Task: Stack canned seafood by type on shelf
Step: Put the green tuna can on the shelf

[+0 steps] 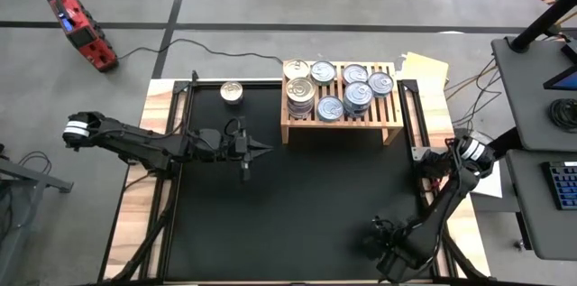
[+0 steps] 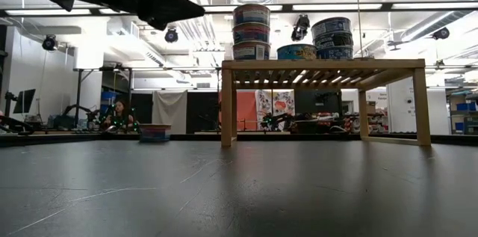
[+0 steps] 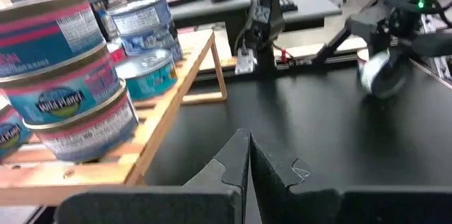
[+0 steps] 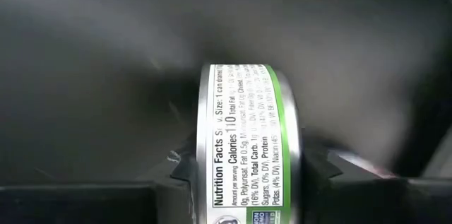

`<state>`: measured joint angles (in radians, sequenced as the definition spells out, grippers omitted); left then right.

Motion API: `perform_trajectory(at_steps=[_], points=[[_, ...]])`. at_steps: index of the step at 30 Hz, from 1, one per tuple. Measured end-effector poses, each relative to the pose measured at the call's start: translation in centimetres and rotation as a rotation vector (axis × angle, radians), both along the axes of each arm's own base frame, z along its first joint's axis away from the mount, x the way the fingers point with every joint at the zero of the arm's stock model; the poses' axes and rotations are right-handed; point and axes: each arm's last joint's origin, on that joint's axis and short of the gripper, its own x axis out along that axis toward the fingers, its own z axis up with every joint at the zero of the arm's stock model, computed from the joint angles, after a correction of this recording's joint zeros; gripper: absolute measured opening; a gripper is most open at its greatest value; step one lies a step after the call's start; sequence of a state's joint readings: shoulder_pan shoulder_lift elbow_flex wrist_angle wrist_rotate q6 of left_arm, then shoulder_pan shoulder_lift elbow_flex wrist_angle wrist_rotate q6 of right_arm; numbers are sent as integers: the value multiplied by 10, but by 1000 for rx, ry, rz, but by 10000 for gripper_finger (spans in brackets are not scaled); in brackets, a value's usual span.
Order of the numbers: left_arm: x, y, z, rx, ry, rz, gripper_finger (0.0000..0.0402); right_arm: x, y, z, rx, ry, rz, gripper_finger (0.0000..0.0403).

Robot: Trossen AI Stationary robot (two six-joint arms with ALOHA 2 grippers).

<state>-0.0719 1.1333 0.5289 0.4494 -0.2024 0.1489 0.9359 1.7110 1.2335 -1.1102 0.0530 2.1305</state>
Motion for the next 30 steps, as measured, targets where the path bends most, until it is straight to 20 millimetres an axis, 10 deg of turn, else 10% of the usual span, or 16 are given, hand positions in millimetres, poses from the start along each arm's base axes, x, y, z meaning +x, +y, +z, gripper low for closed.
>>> perform_trajectory(at_steps=[16,30], points=[[4,-1,3,47,-55,-12,0,63,-26,7,-511,-631,350,123],[2,-18,10,70,-117,-88,0,103,-104,-14,-552,-1005,779,123]])
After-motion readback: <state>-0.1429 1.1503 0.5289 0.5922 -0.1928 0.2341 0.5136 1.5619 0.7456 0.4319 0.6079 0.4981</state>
